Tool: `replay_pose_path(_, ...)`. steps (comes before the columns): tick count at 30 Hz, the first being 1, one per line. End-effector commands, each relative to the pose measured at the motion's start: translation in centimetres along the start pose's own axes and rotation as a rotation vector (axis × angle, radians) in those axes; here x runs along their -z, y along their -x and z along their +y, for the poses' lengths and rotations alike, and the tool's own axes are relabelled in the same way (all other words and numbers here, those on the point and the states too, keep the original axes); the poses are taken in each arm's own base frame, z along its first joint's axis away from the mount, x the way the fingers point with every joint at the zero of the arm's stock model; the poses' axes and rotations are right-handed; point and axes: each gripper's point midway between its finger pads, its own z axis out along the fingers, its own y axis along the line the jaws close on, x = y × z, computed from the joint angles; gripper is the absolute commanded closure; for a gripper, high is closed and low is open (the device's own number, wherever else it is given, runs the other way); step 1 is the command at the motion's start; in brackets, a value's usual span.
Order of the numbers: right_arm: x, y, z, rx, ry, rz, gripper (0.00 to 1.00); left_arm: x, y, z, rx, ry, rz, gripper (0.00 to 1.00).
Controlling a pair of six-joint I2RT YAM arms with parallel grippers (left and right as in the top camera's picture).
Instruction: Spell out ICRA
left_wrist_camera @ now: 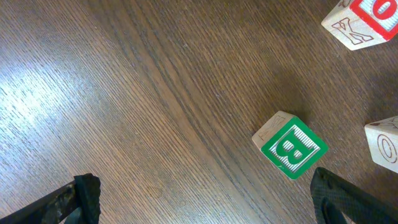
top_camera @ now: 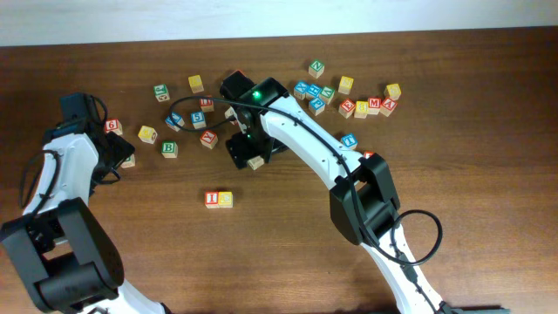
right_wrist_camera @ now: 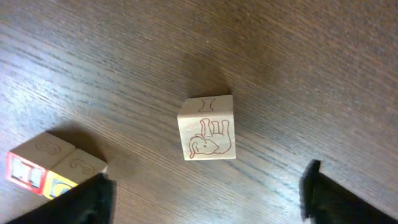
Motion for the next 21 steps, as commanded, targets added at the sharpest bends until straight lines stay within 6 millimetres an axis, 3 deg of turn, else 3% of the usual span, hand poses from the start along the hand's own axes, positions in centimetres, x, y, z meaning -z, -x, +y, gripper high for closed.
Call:
replay_pose_path(1, 0.9, 0.7, -0.3, 0.001, -0.003, -0.029, 0.02, 0.7, 0.3, 0.2, 0.009, -0.005, -0.016, 0.01)
replay_pose_path(5, 0.9, 0.7, -0.5, -0.001, -0.008, -0.03, 0.0, 0.7, 0.3, 0.2, 0.009, -0.005, -0.016, 0.01)
replay_pose_path(6, 0.9, 0.8, -0.7, -0.002, -0.015, -0.032, 0.11, 0.7, 0.3, 0.2, 0.009, -0.005, -0.016, 0.01)
replay_pose_path(8, 1.0, 1.0, -1.7, -0.012, -0.054, -0.041, 0.45, 0.7, 0.3, 0.2, 0.009, -0.005, -0.016, 0.01)
replay_pose_path(12, 1.0, 1.1, -2.6, -0.03, -0.058, -0.041, 0.71, 0.7, 0.3, 0.2, 0.009, -0.005, -0.016, 0.01)
replay_pose_path(21, -0.6, 0.8, -3.0, -0.034, -0.065, -0.008, 0.72, 0.7, 0.3, 0.2, 0.009, -0.005, -0.016, 0.0)
